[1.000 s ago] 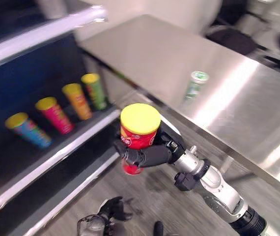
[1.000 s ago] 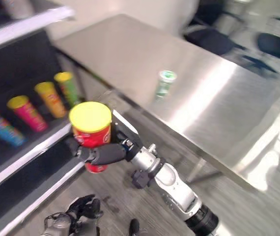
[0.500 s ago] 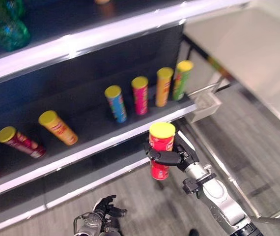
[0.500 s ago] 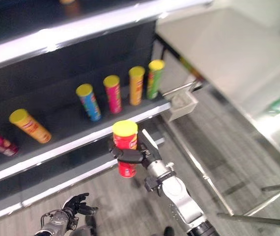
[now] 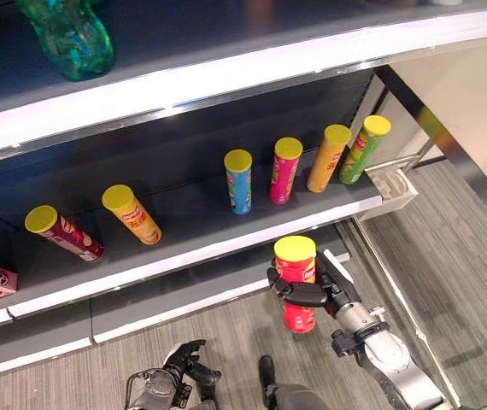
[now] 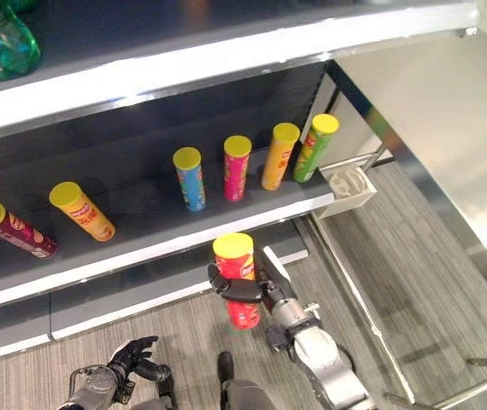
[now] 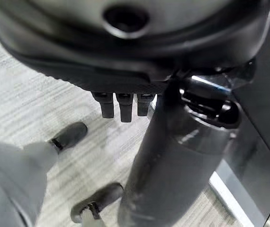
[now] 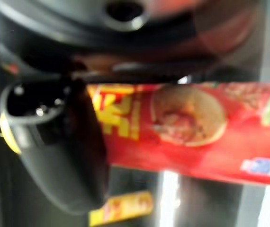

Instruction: Put the goods on the table back onto the shelves and tidy them up.

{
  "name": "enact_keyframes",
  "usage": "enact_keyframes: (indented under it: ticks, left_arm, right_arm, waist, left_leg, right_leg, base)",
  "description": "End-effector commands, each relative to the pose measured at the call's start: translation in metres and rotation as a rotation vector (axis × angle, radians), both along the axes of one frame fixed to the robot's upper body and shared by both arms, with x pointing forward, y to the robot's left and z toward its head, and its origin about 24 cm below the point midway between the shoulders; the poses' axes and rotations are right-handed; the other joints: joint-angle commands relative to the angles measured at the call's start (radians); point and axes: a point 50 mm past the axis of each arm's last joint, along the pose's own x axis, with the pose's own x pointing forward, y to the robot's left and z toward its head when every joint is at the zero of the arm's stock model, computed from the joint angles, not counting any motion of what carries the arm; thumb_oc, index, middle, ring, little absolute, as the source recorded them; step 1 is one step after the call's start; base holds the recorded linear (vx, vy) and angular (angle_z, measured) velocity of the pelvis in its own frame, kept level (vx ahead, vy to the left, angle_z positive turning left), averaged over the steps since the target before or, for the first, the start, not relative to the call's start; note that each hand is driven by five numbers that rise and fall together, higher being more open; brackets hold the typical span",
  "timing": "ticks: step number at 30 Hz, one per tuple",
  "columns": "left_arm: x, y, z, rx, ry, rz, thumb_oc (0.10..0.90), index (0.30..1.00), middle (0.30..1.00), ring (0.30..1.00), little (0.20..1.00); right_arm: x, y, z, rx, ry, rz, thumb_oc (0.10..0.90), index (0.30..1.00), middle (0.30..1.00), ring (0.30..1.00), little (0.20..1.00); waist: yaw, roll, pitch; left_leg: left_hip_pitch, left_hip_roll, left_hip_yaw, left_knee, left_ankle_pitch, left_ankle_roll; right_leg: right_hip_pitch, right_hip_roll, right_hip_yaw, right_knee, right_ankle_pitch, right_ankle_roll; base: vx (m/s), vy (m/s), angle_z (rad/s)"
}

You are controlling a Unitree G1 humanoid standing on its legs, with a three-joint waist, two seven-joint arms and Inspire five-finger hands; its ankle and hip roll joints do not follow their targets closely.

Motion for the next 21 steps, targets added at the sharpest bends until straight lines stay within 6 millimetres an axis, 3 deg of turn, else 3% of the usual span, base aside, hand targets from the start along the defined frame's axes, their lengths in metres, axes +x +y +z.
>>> enact_keyframes:
  ticks: [1,2,5,8,9,10,11,12,13,16,21]
  left_arm:
    - [0.026,0.01,0.014,0.006,-0.111,0.111,0.8,0.9,0.9,0.9,0.9]
    - [0.026,0.01,0.014,0.006,-0.11,0.112,0.8,0.9,0.9,0.9,0.9]
    - [0.019,0.013,0.01,0.029,-0.078,0.127,0.8,0.9,0.9,0.9,0.9]
    - [0.017,0.011,0.009,0.053,-0.077,0.135,0.8,0.9,0.9,0.9,0.9]
    - [0.014,0.008,0.007,0.061,-0.074,0.133,0.8,0.9,0.9,0.9,0.9]
    - [0.014,0.008,0.007,0.061,-0.075,0.133,0.8,0.9,0.9,0.9,0.9]
    - [0.013,0.003,0.006,0.074,-0.072,0.083,0.8,0.9,0.9,0.9,0.9]
    - [0.013,0.003,0.006,0.073,-0.071,0.083,0.8,0.9,0.9,0.9,0.9]
    - [0.011,0.001,0.004,0.081,-0.057,0.05,0.8,0.9,0.9,0.9,0.9]
    - [0.021,-0.006,0.008,0.117,-0.074,-0.06,0.8,0.9,0.9,0.9,0.9]
    - [0.035,-0.006,0.016,0.149,-0.123,-0.095,0.8,0.9,0.9,0.9,0.9]
  right_arm:
    - [0.013,0.03,0.06,0.005,-0.371,0.018,0.4,0.3,0.3,0.3,0.3]
    - [0.013,0.03,0.059,0.004,-0.37,0.019,0.4,0.3,0.3,0.3,0.3]
    - [0.013,0.036,0.063,-0.038,-0.413,0.018,0.4,0.3,0.3,0.3,0.3]
    - [0.014,0.039,0.06,-0.059,-0.425,0.013,0.4,0.3,0.3,0.3,0.3]
    - [0.014,0.041,0.061,-0.078,-0.446,0.009,0.4,0.3,0.3,0.3,0.3]
    - [0.014,0.041,0.061,-0.078,-0.447,0.009,0.4,0.3,0.3,0.3,0.3]
    - [0.015,0.044,0.062,-0.114,-0.475,0.018,0.4,0.3,0.3,0.3,0.3]
    - [0.015,0.044,0.062,-0.115,-0.474,0.018,0.4,0.3,0.3,0.3,0.3]
    - [0.015,0.043,0.061,-0.128,-0.478,0.005,0.4,0.3,0.3,0.3,0.3]
    - [0.02,0.041,0.071,-0.186,-0.561,-0.058,0.4,0.3,0.3,0.3,0.3]
    - [0.025,0.047,0.081,-0.112,-0.616,-0.109,0.4,0.3,0.3,0.3,0.3]
  waist:
    - [0.023,-0.082,-0.005]
    - [0.023,-0.081,-0.004]
    - [0.029,-0.085,-0.028]
    - [0.025,-0.073,-0.036]
    - [0.02,-0.057,-0.031]
    - [0.021,-0.056,-0.032]
    - [0.004,-0.031,-0.037]
    - [0.006,-0.03,-0.035]
    - [-0.001,-0.013,-0.038]
    - [-0.02,0.015,-0.032]
    - [-0.015,0.015,-0.03]
  left_leg:
    - [0.023,-0.017,0.022,0.106,-0.193,-0.007]
    - [0.028,-0.016,0.022,0.105,-0.197,-0.008]
    - [0.038,0.083,0.028,0.029,-0.111,-0.029]
    - [0.053,0.158,0.018,-0.049,-0.034,-0.059]
    - [0.082,0.175,0.019,-0.065,-0.025,-0.075]
    - [0.08,0.176,0.019,-0.066,-0.022,-0.074]
    - [0.104,0.184,0.07,-0.091,-0.03,-0.088]
    - [0.111,0.184,0.074,-0.091,-0.035,-0.089]
    - [0.119,0.183,0.107,-0.102,-0.039,-0.096]
    - [0.114,0.136,0.147,-0.104,-0.059,-0.102]
    - [0.088,0.084,0.168,-0.104,-0.08,-0.09]
  right_leg:
    - [0.152,-0.113,0.047,-0.161,0.046,0.133]
    - [0.155,-0.112,0.047,-0.16,0.042,0.133]
    - [0.13,-0.153,0.019,-0.149,0.027,0.137]
    - [0.112,-0.172,0.022,-0.138,0.006,0.14]
    - [0.113,-0.181,0.037,-0.14,0.007,0.148]
    - [0.111,-0.18,0.038,-0.141,0.01,0.148]
    - [0.114,-0.196,0.035,-0.147,0.015,0.158]
    - [0.119,-0.196,0.037,-0.147,0.012,0.159]
    - [0.122,-0.207,0.032,-0.154,0.022,0.166]
    - [0.113,-0.252,0.034,-0.172,0.069,0.187]
    - [0.073,-0.305,0.032,-0.214,0.142,0.223]
  base:
    - [0.03,0.068,0.41]
    - [0.07,0.101,0.3]
    - [0.08,0.125,0.13]
    - [0.11,0.23,0.09]
    - [0.1,0.241,-0.07]
    - [0.14,0.387,-0.22]
    - [0.08,0.202,-0.34]
    - [0.13,0.301,-0.3]
    - [0.1,0.188,-0.19]
    - [0.11,0.298,-0.09]
    - [0.01,0.191,0.09]
